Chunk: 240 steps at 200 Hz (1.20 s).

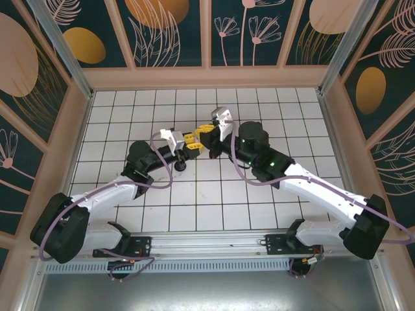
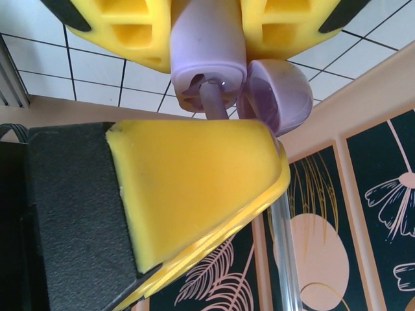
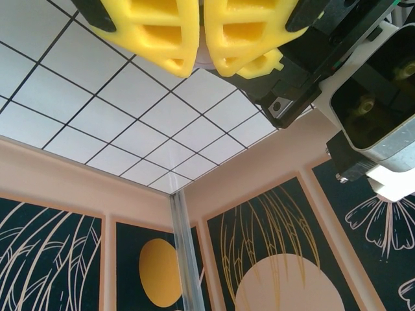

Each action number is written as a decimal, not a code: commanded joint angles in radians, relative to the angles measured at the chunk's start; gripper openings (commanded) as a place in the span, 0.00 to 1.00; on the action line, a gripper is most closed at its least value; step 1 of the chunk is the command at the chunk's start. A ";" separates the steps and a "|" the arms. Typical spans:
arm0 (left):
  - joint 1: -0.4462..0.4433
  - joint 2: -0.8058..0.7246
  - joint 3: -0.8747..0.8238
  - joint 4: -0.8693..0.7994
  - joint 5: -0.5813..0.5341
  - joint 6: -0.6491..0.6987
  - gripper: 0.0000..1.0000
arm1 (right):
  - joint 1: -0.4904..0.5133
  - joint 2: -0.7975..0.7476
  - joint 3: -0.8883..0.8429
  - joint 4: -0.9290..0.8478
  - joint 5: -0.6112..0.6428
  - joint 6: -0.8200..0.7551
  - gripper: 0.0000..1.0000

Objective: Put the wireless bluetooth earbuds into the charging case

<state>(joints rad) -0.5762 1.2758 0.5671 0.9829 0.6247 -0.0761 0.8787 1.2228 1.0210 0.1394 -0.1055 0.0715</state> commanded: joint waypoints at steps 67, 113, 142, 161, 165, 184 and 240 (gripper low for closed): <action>-0.005 -0.066 0.043 0.192 -0.017 -0.001 0.00 | 0.019 0.060 -0.022 -0.227 0.004 -0.018 0.05; -0.005 -0.069 0.040 0.189 -0.024 0.002 0.00 | 0.017 0.034 -0.035 -0.228 0.029 -0.013 0.05; -0.005 -0.071 0.039 0.189 -0.022 0.001 0.00 | 0.017 0.041 -0.027 -0.230 0.023 -0.009 0.06; -0.005 -0.072 0.039 0.190 -0.022 0.001 0.00 | 0.017 0.050 -0.016 -0.232 0.024 -0.004 0.09; -0.005 -0.072 0.040 0.190 -0.022 0.001 0.00 | 0.017 0.052 -0.015 -0.233 0.025 -0.003 0.10; -0.005 -0.070 0.040 0.188 -0.019 -0.002 0.00 | 0.017 0.057 0.000 -0.236 0.034 0.003 0.15; -0.005 -0.070 0.037 0.188 -0.017 -0.005 0.00 | 0.017 0.060 0.036 -0.251 0.063 0.022 0.25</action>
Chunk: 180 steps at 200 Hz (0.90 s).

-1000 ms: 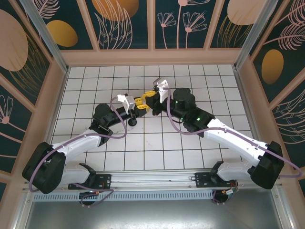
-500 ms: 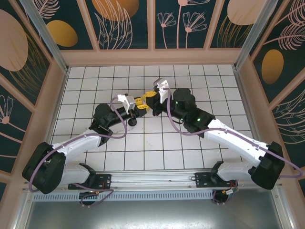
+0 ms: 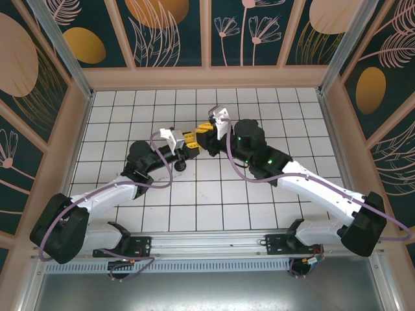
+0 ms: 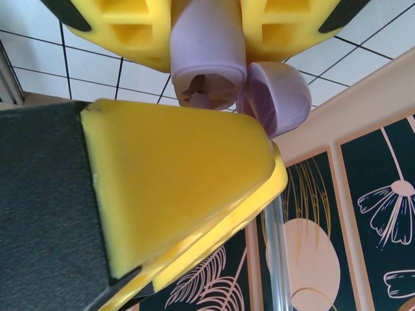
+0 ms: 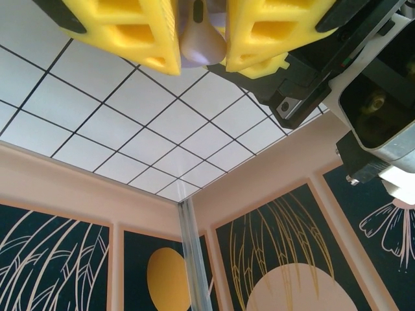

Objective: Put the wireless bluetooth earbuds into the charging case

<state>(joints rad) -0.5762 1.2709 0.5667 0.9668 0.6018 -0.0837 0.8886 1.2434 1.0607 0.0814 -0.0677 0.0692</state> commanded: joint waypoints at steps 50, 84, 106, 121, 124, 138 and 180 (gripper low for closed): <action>-0.004 -0.064 0.038 0.205 0.007 -0.002 0.00 | 0.006 0.047 0.022 -0.205 0.040 0.033 0.35; -0.005 -0.062 0.038 0.205 0.010 -0.004 0.00 | 0.003 0.048 0.045 -0.218 0.044 0.049 0.43; -0.005 -0.062 0.035 0.204 0.011 -0.006 0.00 | 0.001 0.049 0.066 -0.231 0.043 0.065 0.51; -0.005 -0.061 0.036 0.204 0.009 -0.006 0.00 | -0.003 0.043 0.084 -0.240 0.043 0.081 0.59; -0.005 -0.060 0.037 0.203 0.010 -0.005 0.00 | -0.005 0.042 0.086 -0.242 0.043 0.083 0.60; -0.005 -0.060 0.035 0.203 0.010 -0.007 0.00 | -0.012 0.033 0.100 -0.244 0.033 0.101 0.65; -0.006 -0.057 0.032 0.205 0.009 -0.008 0.00 | -0.035 0.000 0.128 -0.236 -0.028 0.146 0.71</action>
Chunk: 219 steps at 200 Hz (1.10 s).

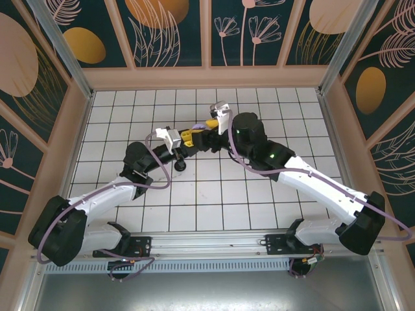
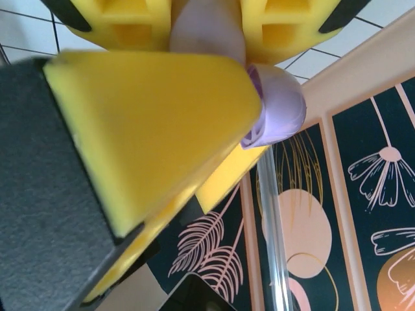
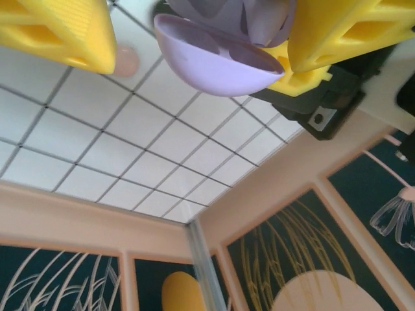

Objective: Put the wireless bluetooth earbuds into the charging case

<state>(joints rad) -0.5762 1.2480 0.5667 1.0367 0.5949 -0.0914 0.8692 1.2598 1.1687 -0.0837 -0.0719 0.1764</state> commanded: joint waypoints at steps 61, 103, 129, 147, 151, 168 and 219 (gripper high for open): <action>-0.006 -0.031 0.032 0.127 0.015 0.003 0.00 | -0.027 -0.035 0.051 -0.054 -0.087 0.068 0.71; -0.007 -0.018 0.042 0.065 0.000 0.029 0.00 | -0.029 -0.031 0.083 -0.048 -0.146 0.079 0.74; -0.007 0.000 0.046 0.043 -0.009 0.030 0.00 | -0.028 -0.027 0.102 -0.045 -0.176 0.087 0.76; -0.007 0.012 0.048 0.035 -0.011 0.028 0.00 | -0.029 -0.027 0.111 -0.045 -0.181 0.090 0.76; -0.007 0.014 0.048 0.036 -0.010 0.028 0.00 | -0.029 -0.028 0.111 -0.044 -0.180 0.090 0.76; -0.008 0.023 0.047 0.037 -0.012 0.028 0.00 | -0.030 -0.033 0.114 -0.041 -0.168 0.093 0.78; -0.008 0.027 0.043 0.041 -0.012 0.028 0.00 | -0.041 -0.043 0.114 -0.031 -0.152 0.104 0.79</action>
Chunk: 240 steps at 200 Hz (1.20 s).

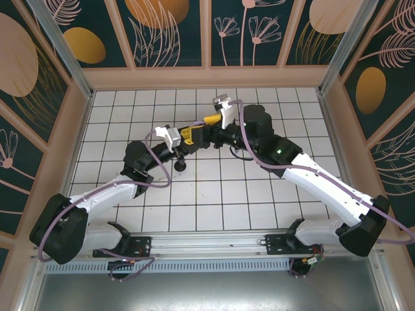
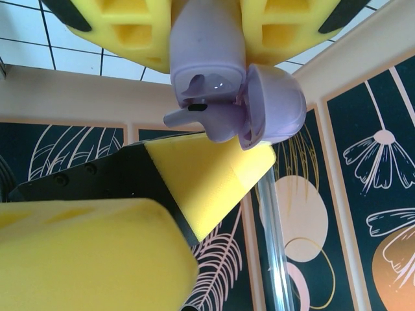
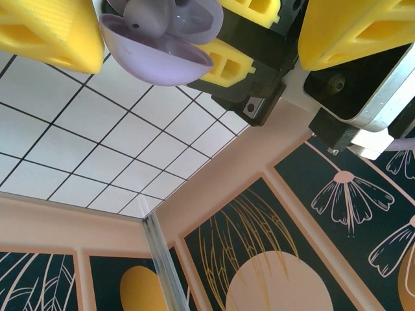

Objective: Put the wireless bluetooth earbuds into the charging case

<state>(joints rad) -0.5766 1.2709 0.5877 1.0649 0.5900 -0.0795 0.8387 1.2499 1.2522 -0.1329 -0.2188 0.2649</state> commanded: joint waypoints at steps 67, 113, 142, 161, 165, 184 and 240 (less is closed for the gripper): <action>-0.009 0.011 0.021 0.018 -0.005 0.014 0.00 | -0.036 -0.069 0.021 0.027 -0.009 0.034 0.78; -0.009 0.016 -0.005 0.030 0.005 0.034 0.00 | -0.075 -0.126 -0.002 -0.051 -0.023 0.021 0.68; -0.009 0.019 -0.011 -0.001 0.021 0.059 0.00 | -0.118 -0.135 -0.024 -0.129 -0.098 -0.009 0.53; -0.009 0.022 -0.008 -0.024 0.040 0.069 0.00 | -0.131 -0.123 -0.027 -0.176 -0.145 -0.035 0.47; -0.009 0.021 -0.009 -0.028 0.043 0.071 0.00 | -0.133 -0.120 -0.027 -0.183 -0.153 -0.040 0.46; -0.009 0.024 -0.011 -0.041 0.051 0.077 0.00 | -0.136 -0.102 -0.028 -0.211 -0.191 -0.057 0.45; -0.009 0.034 -0.006 -0.085 0.068 0.101 0.00 | -0.136 -0.046 -0.019 -0.237 -0.240 -0.080 0.43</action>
<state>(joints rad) -0.5800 1.2938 0.5816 0.9890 0.6292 -0.0040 0.7082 1.1889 1.2320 -0.3489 -0.4137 0.2115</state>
